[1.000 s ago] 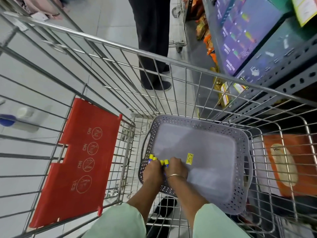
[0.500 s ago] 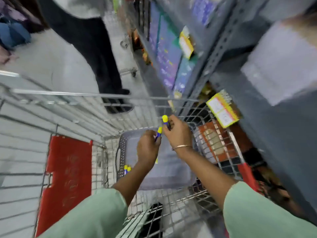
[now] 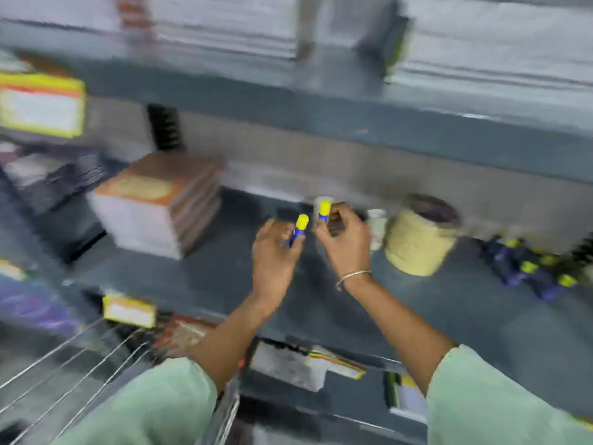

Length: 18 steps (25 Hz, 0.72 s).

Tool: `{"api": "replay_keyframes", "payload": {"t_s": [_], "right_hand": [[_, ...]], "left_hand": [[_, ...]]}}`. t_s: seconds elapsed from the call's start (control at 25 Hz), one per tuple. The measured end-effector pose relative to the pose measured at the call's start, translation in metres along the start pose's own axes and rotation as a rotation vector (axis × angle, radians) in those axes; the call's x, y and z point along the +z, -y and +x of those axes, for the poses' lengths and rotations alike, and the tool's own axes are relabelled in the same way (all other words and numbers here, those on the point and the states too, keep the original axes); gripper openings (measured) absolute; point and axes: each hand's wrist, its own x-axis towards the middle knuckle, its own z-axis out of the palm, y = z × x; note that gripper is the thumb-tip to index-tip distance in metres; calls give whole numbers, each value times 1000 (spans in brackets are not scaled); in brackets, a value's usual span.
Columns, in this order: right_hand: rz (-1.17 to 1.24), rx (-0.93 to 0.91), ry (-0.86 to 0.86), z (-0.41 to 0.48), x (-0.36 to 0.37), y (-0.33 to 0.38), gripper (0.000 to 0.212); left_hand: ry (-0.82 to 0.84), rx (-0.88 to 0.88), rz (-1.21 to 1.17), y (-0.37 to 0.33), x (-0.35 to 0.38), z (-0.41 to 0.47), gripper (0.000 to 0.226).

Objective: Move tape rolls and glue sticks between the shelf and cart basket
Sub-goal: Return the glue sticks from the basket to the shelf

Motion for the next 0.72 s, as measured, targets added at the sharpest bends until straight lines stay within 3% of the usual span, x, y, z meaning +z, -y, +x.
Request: {"api": "replay_keyframes", "payload": {"t_s": [0.2, 0.32, 0.52, 0.72], "right_hand": [[-240, 129, -323, 9, -160, -89, 9], [-302, 283, -428, -7, -238, -146, 11], [-392, 495, -481, -29, -312, -216, 13], [-443, 566, -424, -34, -336, -255, 15]], "left_hand": [[384, 48, -160, -61, 158, -51, 8], [542, 35, -171, -86, 232, -95, 6], [730, -64, -134, -107, 311, -145, 16], [753, -99, -96, -117, 350, -173, 21]]}}
